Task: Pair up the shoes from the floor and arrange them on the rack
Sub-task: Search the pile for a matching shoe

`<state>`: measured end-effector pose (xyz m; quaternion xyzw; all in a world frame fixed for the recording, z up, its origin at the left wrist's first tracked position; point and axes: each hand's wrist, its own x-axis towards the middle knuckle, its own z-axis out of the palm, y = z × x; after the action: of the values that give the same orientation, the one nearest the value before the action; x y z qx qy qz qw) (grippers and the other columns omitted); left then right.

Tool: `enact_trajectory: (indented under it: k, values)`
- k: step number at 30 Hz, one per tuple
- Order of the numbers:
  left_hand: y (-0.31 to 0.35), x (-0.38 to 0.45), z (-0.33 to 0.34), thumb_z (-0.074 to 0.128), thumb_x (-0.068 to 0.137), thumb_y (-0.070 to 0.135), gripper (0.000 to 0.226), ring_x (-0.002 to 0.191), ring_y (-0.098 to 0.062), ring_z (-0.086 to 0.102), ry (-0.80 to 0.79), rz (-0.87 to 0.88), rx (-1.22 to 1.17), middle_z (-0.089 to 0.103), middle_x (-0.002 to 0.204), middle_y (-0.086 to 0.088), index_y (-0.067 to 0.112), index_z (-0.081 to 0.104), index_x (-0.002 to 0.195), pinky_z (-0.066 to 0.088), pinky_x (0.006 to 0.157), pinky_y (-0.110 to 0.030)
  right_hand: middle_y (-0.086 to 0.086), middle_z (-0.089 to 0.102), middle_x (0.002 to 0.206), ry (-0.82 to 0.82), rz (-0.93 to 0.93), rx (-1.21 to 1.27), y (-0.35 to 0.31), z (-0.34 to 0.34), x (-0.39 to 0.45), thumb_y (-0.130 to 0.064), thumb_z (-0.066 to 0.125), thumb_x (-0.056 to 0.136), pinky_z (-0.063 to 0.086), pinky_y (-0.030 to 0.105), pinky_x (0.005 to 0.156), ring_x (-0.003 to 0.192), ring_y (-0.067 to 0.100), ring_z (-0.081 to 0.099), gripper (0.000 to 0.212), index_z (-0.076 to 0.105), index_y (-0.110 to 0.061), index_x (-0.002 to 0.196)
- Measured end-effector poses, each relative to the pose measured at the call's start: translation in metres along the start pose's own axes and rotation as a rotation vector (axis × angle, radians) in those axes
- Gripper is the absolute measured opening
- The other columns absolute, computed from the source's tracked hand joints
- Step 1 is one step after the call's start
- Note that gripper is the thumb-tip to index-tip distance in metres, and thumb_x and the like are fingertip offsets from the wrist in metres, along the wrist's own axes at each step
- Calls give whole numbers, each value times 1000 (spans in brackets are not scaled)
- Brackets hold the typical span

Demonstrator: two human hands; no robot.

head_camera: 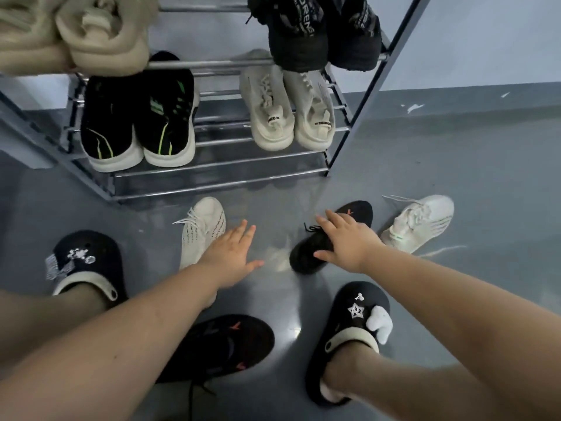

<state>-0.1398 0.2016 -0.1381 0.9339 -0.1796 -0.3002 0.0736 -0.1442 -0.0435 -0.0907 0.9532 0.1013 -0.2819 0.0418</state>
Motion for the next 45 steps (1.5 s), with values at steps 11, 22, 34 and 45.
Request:
enact_trajectory:
  k: [11, 22, 34, 45]
  values:
    - [-28, -41, 63, 47, 91, 54, 63, 134, -23, 38, -377, 39, 8, 41, 146, -5, 19, 36, 143, 31, 110, -35, 11, 24, 154, -180, -105, -17, -71, 52, -1, -59, 39, 92, 33, 42, 108, 138, 31, 29, 81, 5, -18, 153]
    - [-43, -27, 95, 49, 92, 46, 53, 124, -26, 44, -438, -1, 15, 43, 134, -8, 15, 40, 134, 38, 102, -39, 8, 35, 149, -395, -168, 203, -140, 122, 5, -53, 50, 90, 33, 39, 105, 133, 29, 37, 73, 22, -20, 148]
    - [-35, -13, 93, 45, 92, 53, 56, 119, -30, 49, -392, -108, -146, 49, 131, -14, 8, 40, 125, 39, 94, -36, 11, 60, 115, -408, -3, 607, -131, 128, 27, -26, 60, 90, 41, 28, 84, 105, 28, 57, 25, 55, -13, 111]
    - [-15, -20, 27, 40, 95, 48, 40, 111, -31, 53, -131, -62, -299, 57, 118, -15, 15, 55, 111, 39, 89, -35, 15, 52, 124, -201, -109, 206, -101, 6, 21, -37, 53, 93, 41, 36, 94, 114, 33, 52, 40, 54, -12, 124]
